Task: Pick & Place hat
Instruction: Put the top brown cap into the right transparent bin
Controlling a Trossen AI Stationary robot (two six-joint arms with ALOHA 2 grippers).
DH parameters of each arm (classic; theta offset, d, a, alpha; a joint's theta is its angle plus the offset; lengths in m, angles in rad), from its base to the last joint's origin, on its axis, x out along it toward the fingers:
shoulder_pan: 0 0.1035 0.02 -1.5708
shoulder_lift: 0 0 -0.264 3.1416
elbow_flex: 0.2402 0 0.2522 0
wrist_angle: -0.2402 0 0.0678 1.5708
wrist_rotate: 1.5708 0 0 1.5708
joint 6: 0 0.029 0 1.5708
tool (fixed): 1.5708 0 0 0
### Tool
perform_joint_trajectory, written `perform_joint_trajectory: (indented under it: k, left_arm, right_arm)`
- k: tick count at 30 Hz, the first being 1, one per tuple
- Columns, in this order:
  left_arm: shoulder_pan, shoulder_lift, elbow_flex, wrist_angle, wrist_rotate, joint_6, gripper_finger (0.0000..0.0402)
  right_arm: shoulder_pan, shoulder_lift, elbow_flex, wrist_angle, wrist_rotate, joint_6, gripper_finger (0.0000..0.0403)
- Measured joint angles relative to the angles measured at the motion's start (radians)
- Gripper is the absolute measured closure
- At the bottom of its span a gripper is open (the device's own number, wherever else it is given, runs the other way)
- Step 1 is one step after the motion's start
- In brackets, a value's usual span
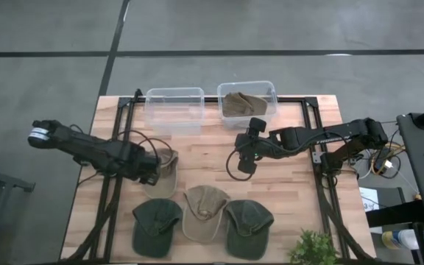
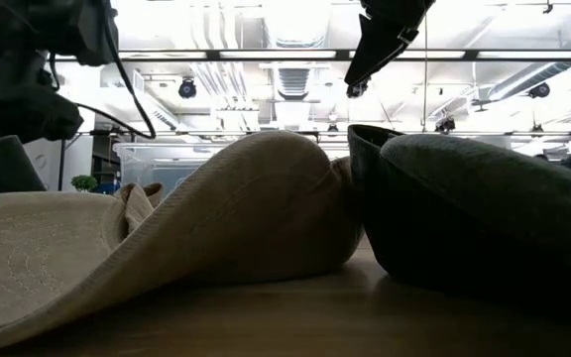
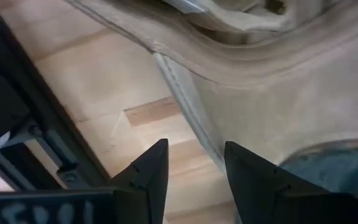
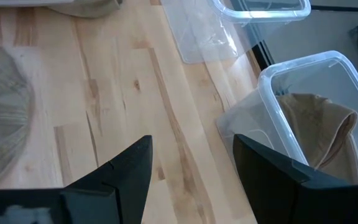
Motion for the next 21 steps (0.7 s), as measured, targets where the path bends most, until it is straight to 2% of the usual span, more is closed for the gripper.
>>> perform_joint_trajectory:
  k: [12, 15, 21]
  left_arm:
    - [0.000, -0.007, -0.076, 0.161, -0.014, 0.036, 0.0261]
    - [0.000, -0.007, -0.089, 0.177, -0.014, 0.035, 0.0291]
    - [0.000, -0.009, -0.091, 0.249, -0.011, 0.048, 0.0385]
  right_arm:
    - [0.000, 0.000, 0.000, 0.001, 0.000, 0.004, 0.0184]
    - [0.000, 0.000, 0.000, 0.001, 0.000, 0.004, 0.0184]
    - [0.000, 0.000, 0.000, 0.001, 0.000, 0.012, 0.0184]
